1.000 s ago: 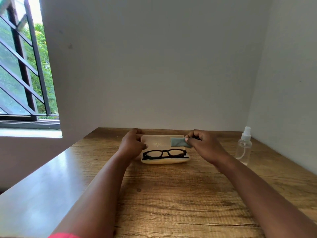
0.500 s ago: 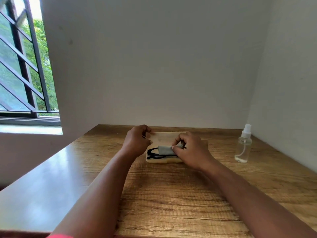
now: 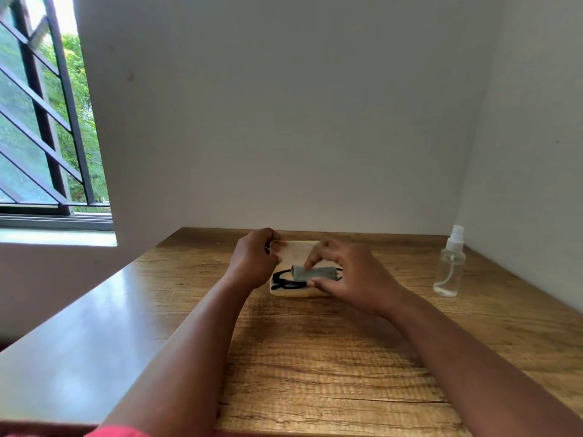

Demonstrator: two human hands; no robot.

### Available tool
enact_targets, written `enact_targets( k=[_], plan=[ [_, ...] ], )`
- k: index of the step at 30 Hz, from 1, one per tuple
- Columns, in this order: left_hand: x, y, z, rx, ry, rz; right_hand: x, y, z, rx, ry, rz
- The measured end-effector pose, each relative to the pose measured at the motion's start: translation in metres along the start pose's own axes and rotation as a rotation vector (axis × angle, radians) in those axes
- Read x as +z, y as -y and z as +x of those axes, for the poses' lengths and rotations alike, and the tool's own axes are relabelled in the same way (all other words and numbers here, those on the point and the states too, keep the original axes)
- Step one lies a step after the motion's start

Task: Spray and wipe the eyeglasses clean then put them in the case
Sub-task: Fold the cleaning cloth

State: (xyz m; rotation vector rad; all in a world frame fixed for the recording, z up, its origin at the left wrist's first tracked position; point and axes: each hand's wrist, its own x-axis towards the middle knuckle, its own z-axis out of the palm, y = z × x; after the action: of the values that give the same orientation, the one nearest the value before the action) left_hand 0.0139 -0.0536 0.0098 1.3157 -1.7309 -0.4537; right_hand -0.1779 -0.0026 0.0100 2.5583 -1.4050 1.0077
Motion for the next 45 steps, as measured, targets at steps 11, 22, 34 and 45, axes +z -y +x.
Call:
enact_targets(
  k=[11,22,34,45],
  plan=[
    [-0.001,-0.002,-0.003,0.008,0.099,-0.203,-0.005,-0.022,-0.002,0.186,0.123,-0.119],
    [0.004,0.001,-0.005,0.254,0.344,0.084,-0.006,-0.016,-0.002,0.139,0.096,-0.131],
    [0.005,0.005,-0.005,0.312,0.335,0.055,-0.007,-0.010,0.000,0.119,0.056,-0.215],
    [0.008,0.007,-0.003,0.353,0.444,0.005,-0.058,-0.035,-0.013,0.526,-0.687,-0.436]
  ],
)
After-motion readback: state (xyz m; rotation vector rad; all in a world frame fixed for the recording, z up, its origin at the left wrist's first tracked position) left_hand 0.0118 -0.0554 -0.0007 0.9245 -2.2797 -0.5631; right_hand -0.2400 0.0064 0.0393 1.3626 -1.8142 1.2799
